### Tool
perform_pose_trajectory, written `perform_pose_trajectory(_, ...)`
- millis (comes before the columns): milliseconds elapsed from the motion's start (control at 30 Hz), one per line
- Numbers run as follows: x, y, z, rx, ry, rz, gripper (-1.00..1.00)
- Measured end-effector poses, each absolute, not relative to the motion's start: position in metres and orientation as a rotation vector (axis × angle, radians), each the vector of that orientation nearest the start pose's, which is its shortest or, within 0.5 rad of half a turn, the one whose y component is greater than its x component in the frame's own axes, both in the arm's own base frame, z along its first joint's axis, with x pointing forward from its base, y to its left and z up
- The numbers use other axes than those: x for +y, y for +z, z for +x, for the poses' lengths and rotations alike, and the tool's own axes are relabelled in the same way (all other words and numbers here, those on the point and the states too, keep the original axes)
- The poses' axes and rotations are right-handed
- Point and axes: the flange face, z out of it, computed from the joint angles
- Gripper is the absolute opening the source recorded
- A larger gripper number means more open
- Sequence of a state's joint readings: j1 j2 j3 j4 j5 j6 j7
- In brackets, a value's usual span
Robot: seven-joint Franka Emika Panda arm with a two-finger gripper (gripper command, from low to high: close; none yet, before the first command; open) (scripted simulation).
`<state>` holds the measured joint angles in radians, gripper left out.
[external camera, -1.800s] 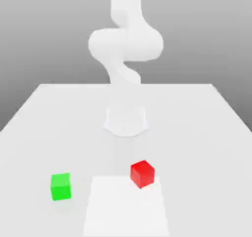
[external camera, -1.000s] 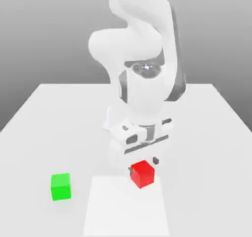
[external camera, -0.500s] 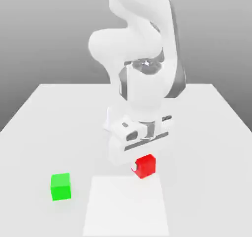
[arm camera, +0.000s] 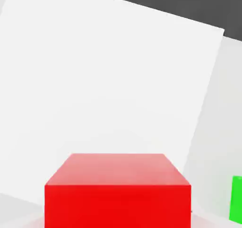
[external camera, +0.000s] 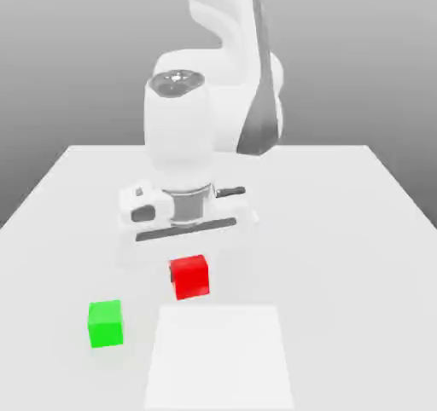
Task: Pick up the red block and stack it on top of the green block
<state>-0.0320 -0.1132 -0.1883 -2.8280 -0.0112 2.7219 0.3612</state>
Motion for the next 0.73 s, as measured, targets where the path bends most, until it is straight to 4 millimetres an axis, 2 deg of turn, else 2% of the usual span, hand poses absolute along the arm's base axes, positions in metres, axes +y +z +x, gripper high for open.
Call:
perform_pose_trajectory(300, -0.174, 0.245, 0.355, 1.204, 0.000, -2.898, -1.00)
perform_pose_trajectory(433, -0.180, 0.225, 0.358, 1.217, -0.004, -2.891, -1.00)
perform_pose_trajectory(600, -0.181, 0.189, 0.356, 1.222, -0.002, -2.891, -1.00)
perform_pose_trajectory(633, -0.181, 0.183, 0.355, 1.225, 0.000, -2.891, 1.00)
perform_pose_trajectory(733, -0.181, 0.183, 0.355, 1.225, 0.000, -2.891, 1.00)
